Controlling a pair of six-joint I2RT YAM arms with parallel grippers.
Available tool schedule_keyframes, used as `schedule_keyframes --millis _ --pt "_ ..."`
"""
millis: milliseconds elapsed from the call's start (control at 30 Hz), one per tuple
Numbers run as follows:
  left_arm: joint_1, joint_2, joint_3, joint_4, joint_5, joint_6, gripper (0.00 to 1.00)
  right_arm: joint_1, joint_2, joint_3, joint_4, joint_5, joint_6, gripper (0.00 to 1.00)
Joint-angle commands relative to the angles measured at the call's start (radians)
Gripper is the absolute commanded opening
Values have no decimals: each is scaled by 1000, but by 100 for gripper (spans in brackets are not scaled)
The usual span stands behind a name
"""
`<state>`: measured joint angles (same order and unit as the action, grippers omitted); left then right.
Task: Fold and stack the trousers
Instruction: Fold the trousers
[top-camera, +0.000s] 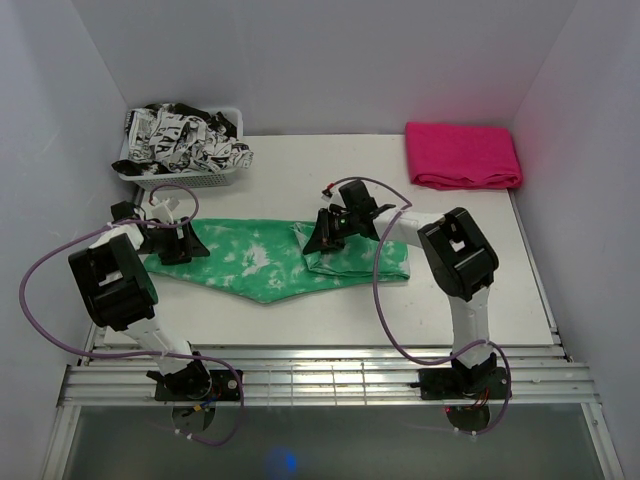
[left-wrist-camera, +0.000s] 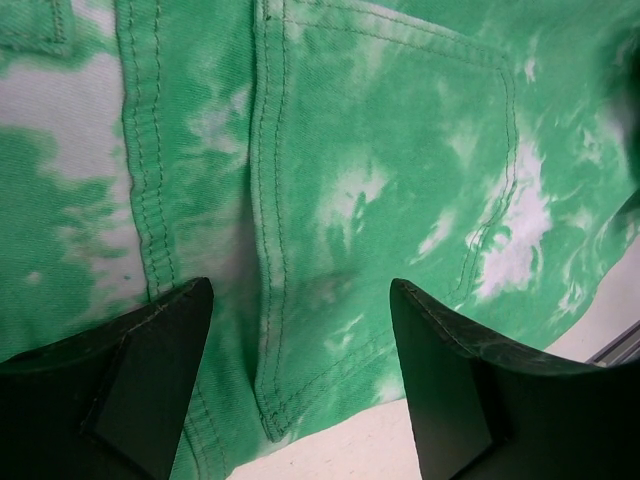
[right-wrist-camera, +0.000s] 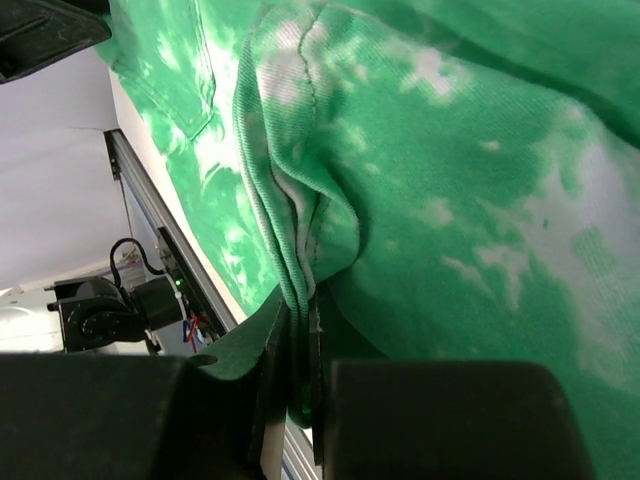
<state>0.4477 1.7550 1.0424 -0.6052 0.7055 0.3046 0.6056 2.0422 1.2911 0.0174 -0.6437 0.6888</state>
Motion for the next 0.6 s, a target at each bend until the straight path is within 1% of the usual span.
schedule_keyframes --millis 0,33,100,133,167,200,233,300,333,400,467,533,567 --pt "-1 12 -33 -5 -35 18 84 34 30 37 68 -37 43 8" --pt "-1 11 -33 -5 -38 19 84 37 38 40 76 -45 44 9" --pt "-1 8 -36 -7 -40 19 84 48 44 48 79 -48 52 23" --pt "-1 5 -39 -7 -40 22 85 51 42 47 79 -51 54 45" --pt "-1 0 -39 -7 -38 25 86 52 39 45 87 -57 55 55" --pt "-1 -2 -42 -8 -34 28 86 56 26 40 88 -59 60 63" --pt "-1 -6 -42 -10 -17 33 86 56 16 39 99 -71 60 74" --pt "-1 -29 -38 -24 15 45 87 51 -13 57 98 -79 52 76" --pt "-1 -44 -38 -31 64 63 88 46 -25 68 96 -99 29 82" --pt "-1 -100 -36 -48 110 80 89 26 -46 106 72 -134 -11 83" --pt "-1 -141 -18 -91 188 131 89 -7 -60 163 29 -195 -83 82" --pt "-3 -224 -2 -114 250 166 90 -39 -105 145 12 -272 -118 80" --pt "-4 -254 4 -123 311 183 91 -81 -118 130 9 -302 -153 78"
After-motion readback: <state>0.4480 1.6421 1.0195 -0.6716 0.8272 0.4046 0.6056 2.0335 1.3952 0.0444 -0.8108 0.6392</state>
